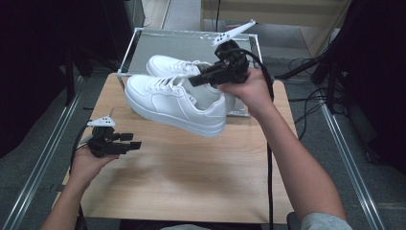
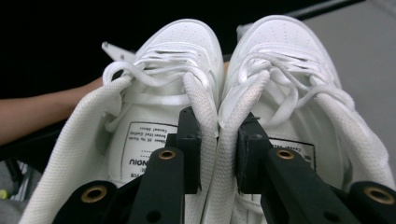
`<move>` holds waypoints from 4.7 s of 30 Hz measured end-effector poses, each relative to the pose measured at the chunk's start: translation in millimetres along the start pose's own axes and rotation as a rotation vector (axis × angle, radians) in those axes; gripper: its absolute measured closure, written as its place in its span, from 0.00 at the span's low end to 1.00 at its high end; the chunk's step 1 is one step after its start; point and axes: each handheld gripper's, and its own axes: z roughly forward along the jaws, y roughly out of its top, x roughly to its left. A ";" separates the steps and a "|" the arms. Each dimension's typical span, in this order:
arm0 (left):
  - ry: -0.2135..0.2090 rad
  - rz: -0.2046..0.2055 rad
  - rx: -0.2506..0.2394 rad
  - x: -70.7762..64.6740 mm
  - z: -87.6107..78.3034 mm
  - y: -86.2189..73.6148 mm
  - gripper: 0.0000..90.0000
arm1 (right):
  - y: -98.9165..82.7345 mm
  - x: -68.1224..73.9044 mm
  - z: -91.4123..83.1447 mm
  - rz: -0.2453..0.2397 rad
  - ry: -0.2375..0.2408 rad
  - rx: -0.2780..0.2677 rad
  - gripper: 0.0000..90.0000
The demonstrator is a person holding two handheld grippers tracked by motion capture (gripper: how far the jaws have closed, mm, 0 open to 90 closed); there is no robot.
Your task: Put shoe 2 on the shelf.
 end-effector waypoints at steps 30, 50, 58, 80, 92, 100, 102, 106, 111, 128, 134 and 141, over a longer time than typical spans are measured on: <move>-0.033 0.025 0.003 -2.1 8.6 4.9 0.45 | 77.5 -91.6 36.2 0.460 -0.716 -0.079 0.85; -0.071 0.075 0.064 -6.5 22.0 10.6 0.44 | 74.1 -114.8 93.7 0.630 -0.971 -0.102 0.85; -0.071 0.084 0.076 -8.6 24.6 11.5 0.44 | 68.1 -112.1 101.9 0.631 -0.957 -0.098 0.80; -0.075 0.096 0.091 -9.3 26.9 12.2 0.44 | 69.4 -110.6 95.8 0.634 -0.899 -0.064 0.63; -0.070 0.099 0.100 -10.5 28.3 12.1 0.44 | 74.2 -96.2 75.2 0.556 -0.871 -0.059 0.63; -0.069 0.109 0.107 -11.9 28.6 12.5 0.44 | 74.4 -76.9 52.2 0.496 -0.780 -0.069 0.68; -0.068 0.110 0.107 -11.8 28.6 12.5 0.44 | 73.0 -72.2 49.2 0.480 -0.764 -0.064 0.67; -0.067 0.103 0.109 -10.7 28.8 12.2 0.44 | 64.9 -57.9 40.7 0.432 -0.730 -0.084 0.67; -0.066 0.102 0.111 -10.1 28.9 12.0 0.44 | 47.1 -37.9 30.7 0.387 -0.677 -0.103 0.66; -0.055 0.097 0.106 -9.4 28.0 11.1 0.44 | -28.8 -8.5 25.2 0.359 -0.558 -0.115 0.60; -0.056 0.100 0.109 -10.2 29.3 10.9 0.44 | -55.8 -4.4 32.2 0.346 -0.530 -0.118 0.60; -0.056 0.100 0.114 -10.2 29.9 10.4 0.44 | -92.1 1.2 43.6 0.355 -0.460 -0.147 0.57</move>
